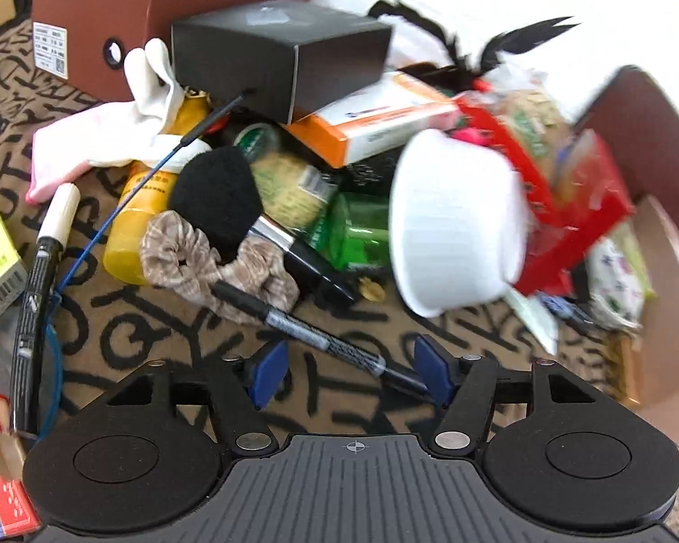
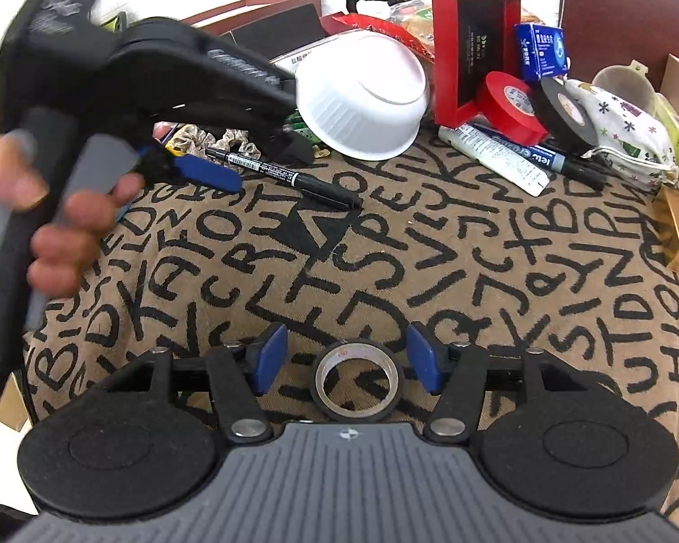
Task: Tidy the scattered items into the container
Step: 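Lift the tape roll and marker and carry both toward the cardboard box, then lower into the box and open right tool while left tool releases marker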
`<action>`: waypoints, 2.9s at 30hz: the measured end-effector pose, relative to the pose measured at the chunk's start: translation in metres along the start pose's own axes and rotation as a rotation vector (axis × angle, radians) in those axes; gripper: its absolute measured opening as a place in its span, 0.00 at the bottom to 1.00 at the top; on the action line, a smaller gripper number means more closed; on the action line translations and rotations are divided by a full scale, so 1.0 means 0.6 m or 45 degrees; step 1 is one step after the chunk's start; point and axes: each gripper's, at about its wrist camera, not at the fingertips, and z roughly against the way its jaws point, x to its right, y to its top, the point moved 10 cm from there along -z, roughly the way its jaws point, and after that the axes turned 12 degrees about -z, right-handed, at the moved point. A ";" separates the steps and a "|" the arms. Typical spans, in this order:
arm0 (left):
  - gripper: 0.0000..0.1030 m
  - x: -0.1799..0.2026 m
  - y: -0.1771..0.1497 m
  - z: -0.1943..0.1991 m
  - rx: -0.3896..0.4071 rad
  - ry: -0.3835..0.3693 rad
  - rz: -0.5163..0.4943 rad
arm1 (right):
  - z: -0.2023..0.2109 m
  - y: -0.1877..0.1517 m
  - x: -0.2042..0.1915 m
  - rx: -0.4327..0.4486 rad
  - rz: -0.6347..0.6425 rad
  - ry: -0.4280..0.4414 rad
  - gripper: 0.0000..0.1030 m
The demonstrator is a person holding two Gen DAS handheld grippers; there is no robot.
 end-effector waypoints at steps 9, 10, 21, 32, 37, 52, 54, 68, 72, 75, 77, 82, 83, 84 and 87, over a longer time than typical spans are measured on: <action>0.57 0.003 0.001 -0.008 -0.015 0.189 -0.245 | -0.006 0.004 0.003 0.005 -0.032 0.021 0.69; 0.58 -0.002 -0.003 -0.004 -0.015 0.199 -0.244 | -0.005 0.004 0.003 0.008 -0.032 0.020 0.69; 0.19 -0.026 -0.071 0.060 -0.024 0.114 -0.259 | 0.008 -0.008 0.012 0.022 -0.047 0.012 0.69; 0.31 0.039 -0.107 0.066 -0.063 -0.060 -0.382 | 0.028 -0.025 0.022 0.030 -0.033 -0.031 0.51; 0.24 0.044 -0.119 0.073 -0.087 -0.060 -0.478 | 0.028 -0.028 0.020 0.030 -0.009 -0.049 0.51; 0.05 0.065 -0.126 0.083 -0.070 -0.085 -0.510 | 0.033 -0.026 0.023 0.041 -0.066 -0.035 0.45; 0.05 0.074 -0.124 0.090 -0.061 -0.106 -0.504 | 0.041 -0.025 0.027 0.047 -0.083 -0.033 0.45; 0.05 0.270 -0.058 0.138 0.060 -0.380 -0.644 | 0.141 0.039 0.110 0.263 -0.159 -0.114 0.45; 0.05 0.349 -0.031 0.141 0.097 -0.444 -0.698 | 0.178 0.068 0.158 0.339 -0.179 -0.171 0.45; 0.05 0.407 -0.009 0.141 0.116 -0.505 -0.720 | 0.201 0.091 0.196 0.388 -0.196 -0.224 0.45; 0.05 0.446 0.007 0.140 0.132 -0.529 -0.746 | 0.218 0.105 0.224 0.422 -0.202 -0.259 0.45; 0.05 0.532 0.042 0.123 0.155 -0.570 -0.784 | 0.253 0.150 0.291 0.501 -0.210 -0.325 0.45; 0.05 0.547 0.050 0.117 0.156 -0.579 -0.786 | 0.257 0.159 0.304 0.512 -0.209 -0.340 0.45; 0.05 0.562 0.057 0.109 0.157 -0.586 -0.787 | 0.259 0.167 0.317 0.522 -0.212 -0.356 0.45; 0.05 0.598 0.080 0.083 0.158 -0.592 -0.780 | 0.265 0.190 0.356 0.545 -0.234 -0.397 0.45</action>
